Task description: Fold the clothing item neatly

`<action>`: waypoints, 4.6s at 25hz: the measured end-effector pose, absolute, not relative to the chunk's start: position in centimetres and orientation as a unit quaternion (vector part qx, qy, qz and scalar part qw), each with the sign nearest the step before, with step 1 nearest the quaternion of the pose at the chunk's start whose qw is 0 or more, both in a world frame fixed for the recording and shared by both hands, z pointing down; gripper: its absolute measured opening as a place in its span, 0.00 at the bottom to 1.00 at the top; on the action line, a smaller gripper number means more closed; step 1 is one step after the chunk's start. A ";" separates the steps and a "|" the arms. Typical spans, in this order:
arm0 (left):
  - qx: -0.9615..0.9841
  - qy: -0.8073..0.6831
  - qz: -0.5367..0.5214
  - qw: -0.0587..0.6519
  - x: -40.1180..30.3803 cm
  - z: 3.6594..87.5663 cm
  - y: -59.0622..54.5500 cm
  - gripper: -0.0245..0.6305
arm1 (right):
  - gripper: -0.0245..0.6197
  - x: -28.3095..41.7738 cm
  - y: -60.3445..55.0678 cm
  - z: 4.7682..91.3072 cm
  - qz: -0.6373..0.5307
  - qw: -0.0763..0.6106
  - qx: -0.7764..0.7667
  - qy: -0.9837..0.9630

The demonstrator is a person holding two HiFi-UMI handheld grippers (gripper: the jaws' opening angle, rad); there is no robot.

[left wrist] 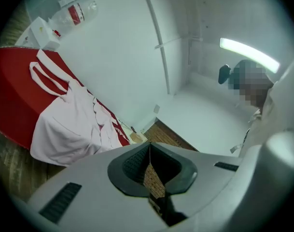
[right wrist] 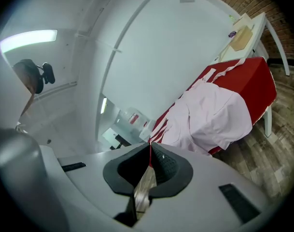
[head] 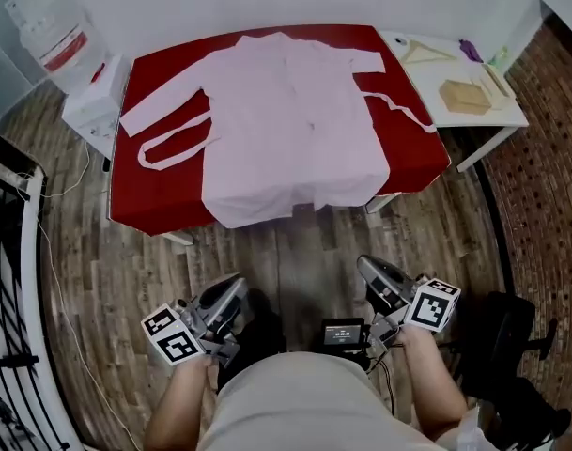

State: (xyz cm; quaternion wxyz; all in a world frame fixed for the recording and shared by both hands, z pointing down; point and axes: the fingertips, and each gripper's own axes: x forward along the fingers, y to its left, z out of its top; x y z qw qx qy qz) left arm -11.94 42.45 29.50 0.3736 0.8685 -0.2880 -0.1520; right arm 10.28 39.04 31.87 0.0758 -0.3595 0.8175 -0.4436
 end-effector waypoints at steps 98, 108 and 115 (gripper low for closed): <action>0.849 -0.393 0.076 0.345 -0.7 43.4 -21.5 0.20 | 0.18 34.1 -25.7 46.9 -0.316 -0.199 -0.578 0.726; 0.863 -0.370 0.137 0.314 3.5 45.6 -25.3 0.20 | 0.23 35.1 -29.9 51.0 -0.337 -0.248 -0.584 0.696; 0.858 -0.360 0.164 0.328 4.8 47.5 -26.2 0.20 | 0.15 35.0 -30.4 51.3 -0.318 -0.289 -0.574 0.697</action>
